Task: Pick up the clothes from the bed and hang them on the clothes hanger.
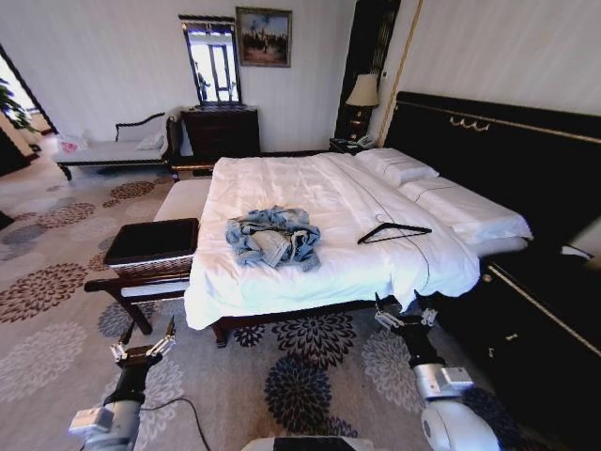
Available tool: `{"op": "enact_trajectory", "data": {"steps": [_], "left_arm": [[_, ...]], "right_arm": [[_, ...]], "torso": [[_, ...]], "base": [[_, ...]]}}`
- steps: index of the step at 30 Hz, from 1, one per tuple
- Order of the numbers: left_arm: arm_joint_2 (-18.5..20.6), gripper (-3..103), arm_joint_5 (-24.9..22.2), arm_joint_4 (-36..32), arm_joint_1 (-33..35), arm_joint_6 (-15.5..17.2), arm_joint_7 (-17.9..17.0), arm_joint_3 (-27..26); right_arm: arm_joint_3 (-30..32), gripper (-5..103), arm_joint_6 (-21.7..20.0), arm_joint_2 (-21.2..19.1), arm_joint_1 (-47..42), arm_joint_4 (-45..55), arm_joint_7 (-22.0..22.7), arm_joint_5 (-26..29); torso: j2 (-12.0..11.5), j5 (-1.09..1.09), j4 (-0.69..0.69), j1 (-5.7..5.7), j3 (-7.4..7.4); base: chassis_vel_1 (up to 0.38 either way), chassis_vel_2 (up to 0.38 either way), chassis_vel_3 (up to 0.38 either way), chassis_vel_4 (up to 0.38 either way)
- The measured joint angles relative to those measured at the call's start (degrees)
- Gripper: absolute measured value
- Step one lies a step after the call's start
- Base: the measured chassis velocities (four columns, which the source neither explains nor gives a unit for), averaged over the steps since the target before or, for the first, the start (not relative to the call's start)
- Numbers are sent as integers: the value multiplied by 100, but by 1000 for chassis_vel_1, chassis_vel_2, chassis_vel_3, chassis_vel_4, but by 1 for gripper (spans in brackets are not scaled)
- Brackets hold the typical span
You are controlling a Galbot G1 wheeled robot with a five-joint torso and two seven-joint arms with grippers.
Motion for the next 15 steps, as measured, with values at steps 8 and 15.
{"op": "enact_trajectory", "data": {"steps": [8, 15], "left_arm": [[-58, 99, 98, 25, 24, -5, 0, 78], [-163, 99, 204, -43, 66, -6, -1, 125]], "right_arm": [[-23, 100, -3, -91, -23, 83, -39, -43], [-33, 100, 94, -108, -21, -8, -125, -56]], "torso": [[0, 0, 0, 0, 0], [0, 1, 0, 0, 0]], "base": [[0, 0, 0, 0], [0, 0, 0, 0]]}}
